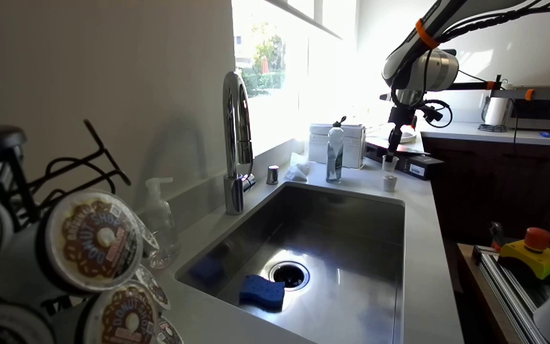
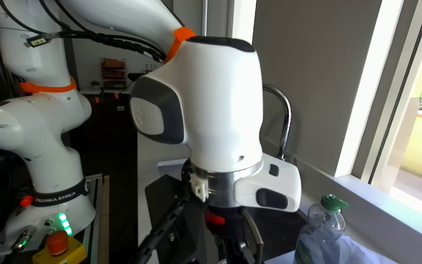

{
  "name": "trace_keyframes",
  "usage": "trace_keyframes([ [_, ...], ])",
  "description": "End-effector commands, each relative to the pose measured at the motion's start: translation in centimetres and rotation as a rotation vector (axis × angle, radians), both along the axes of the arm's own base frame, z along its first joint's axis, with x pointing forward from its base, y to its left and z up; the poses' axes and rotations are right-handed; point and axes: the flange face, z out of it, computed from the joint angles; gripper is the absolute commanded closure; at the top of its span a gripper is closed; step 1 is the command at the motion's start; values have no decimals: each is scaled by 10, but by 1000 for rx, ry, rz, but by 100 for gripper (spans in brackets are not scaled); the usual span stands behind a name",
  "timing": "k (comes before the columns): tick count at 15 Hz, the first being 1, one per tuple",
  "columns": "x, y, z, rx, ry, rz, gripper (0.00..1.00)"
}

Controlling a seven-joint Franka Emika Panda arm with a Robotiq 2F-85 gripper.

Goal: Place one coffee pod from the counter on top of the black coffee pod stand.

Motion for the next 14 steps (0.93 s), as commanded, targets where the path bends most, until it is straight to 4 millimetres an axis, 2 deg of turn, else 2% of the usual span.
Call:
trace_keyframes([
  [1,2,14,22,5,-35,24,71],
  [7,16,51,56,26,-61,126,71],
  [14,35,111,114,4,-78,327,71],
])
